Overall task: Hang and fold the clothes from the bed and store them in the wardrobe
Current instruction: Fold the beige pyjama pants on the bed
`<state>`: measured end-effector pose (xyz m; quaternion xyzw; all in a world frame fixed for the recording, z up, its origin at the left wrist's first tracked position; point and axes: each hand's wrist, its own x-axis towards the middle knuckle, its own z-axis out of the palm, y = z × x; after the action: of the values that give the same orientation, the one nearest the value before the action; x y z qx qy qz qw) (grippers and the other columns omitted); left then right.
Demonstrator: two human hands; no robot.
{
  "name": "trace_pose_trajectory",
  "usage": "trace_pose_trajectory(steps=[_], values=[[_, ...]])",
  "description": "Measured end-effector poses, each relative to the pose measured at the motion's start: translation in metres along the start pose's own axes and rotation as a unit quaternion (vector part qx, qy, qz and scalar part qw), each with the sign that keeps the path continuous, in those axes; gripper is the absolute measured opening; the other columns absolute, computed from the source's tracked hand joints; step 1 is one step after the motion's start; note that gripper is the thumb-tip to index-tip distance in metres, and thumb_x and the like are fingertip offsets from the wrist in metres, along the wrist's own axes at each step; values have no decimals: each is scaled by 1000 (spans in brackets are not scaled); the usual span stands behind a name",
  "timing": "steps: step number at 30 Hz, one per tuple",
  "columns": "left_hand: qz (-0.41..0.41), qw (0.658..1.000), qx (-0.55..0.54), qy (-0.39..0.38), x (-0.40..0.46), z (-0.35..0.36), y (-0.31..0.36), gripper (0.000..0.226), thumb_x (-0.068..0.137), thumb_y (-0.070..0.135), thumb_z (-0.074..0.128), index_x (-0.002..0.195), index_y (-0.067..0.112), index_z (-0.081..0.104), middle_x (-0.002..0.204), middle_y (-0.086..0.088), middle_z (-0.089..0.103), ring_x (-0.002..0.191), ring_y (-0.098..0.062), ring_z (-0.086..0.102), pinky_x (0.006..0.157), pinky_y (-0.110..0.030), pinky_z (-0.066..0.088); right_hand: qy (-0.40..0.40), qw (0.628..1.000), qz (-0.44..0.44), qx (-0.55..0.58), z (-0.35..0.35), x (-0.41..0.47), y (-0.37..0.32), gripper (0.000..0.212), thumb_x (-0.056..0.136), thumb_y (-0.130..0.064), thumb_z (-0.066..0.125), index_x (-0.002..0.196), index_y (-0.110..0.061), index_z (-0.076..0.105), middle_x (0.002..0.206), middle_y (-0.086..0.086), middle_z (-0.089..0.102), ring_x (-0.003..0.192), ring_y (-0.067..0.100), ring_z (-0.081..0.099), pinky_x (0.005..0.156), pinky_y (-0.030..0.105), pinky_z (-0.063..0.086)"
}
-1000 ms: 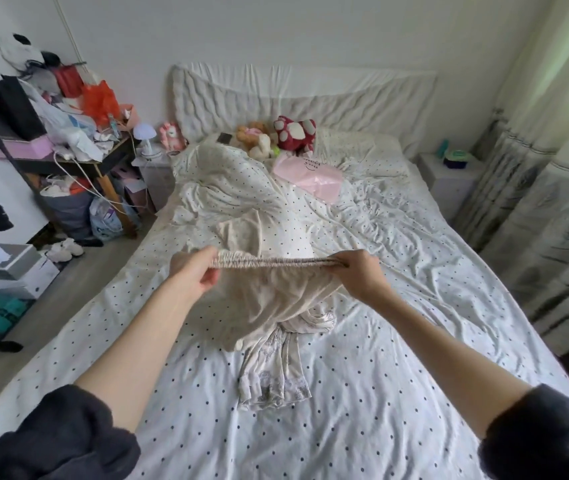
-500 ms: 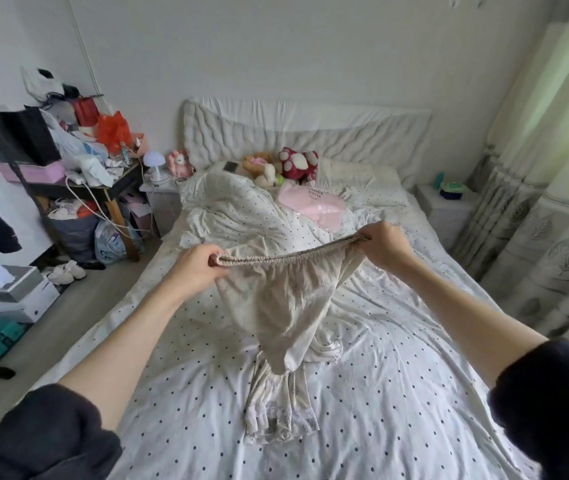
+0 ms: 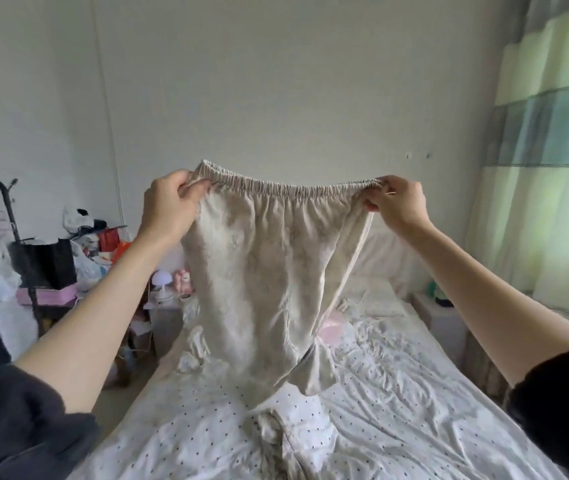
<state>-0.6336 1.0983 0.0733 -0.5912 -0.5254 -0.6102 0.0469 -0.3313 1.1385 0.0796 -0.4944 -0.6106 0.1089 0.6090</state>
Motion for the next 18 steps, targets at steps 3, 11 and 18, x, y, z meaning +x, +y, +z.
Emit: trace_pose_trajectory(steps=[3, 11, 18], values=[[31, 999, -20, 16, 12, -6, 19, 40, 91, 27, 59, 62, 7, 40, 58, -5, 34, 60, -20, 32, 54, -31, 22, 26, 999, -35, 28, -18, 8, -17, 9, 78, -6, 62, 70, -5, 63, 66, 13, 61, 66, 22, 55, 65, 37, 47], [-7, 999, -27, -31, 4, 14, 11, 43, 90, 29, 60, 68, -6, 48, 60, -8, 35, 59, -19, 31, 56, -30, 21, 38, 997, -58, -21, -29, 7, -8, 11, 83, -13, 64, 73, -9, 62, 69, 2, 57, 65, 12, 48, 55, 22, 36], [-70, 988, -27, -133, -11, 54, -33, 29, 91, 30, 60, 79, 4, 63, 64, -8, 48, 60, -16, 40, 61, -28, 29, -29, 998, 26, -39, -12, 12, 41, 20, 82, -18, 70, 76, 0, 64, 65, 8, 54, 63, 17, 45, 56, 24, 34]])
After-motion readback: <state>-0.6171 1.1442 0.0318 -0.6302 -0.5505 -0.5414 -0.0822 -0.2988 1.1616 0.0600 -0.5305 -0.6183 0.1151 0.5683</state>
